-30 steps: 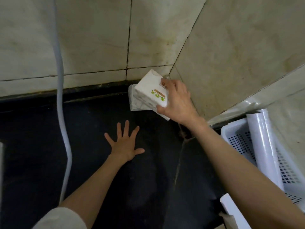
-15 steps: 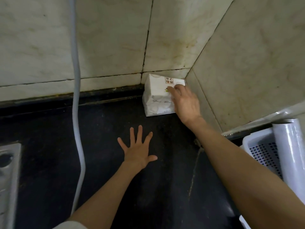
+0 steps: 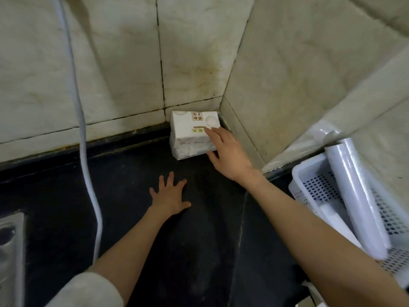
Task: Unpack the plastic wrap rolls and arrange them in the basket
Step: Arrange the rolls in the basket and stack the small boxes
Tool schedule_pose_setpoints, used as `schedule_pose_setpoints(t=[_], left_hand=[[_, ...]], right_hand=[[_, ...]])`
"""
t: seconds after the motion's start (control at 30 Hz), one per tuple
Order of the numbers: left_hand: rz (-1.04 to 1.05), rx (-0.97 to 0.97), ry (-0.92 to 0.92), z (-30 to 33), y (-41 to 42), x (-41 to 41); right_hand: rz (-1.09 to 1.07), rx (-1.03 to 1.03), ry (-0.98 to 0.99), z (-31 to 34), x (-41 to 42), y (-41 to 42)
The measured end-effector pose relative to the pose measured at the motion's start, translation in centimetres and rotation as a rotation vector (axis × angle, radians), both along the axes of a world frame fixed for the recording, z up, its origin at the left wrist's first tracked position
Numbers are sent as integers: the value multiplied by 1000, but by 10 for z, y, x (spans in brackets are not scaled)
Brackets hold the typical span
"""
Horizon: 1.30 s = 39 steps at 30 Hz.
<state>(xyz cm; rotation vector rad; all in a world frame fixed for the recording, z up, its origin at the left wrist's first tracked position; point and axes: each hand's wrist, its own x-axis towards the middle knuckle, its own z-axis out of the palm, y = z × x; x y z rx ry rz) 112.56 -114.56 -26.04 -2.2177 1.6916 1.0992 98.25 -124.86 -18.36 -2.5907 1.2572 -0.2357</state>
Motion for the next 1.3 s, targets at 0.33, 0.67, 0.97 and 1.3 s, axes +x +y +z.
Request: schedule_pose_setpoints(t=[0.33,0.67,0.97,1.3], left_hand=[[-219,-434,317,67,24,-96],[-643,-639,372,99,-42,-258],[-908,-767,217,65,-120,-351],[-937,-958,121,41,-126,-358]], right_hand=[[-296,-113,-204,42,-171,102],[-798,18,-133,39,-330,99],[-910,387,-57,-6,-405,32],[-879,422,-3,-28,-405,22]])
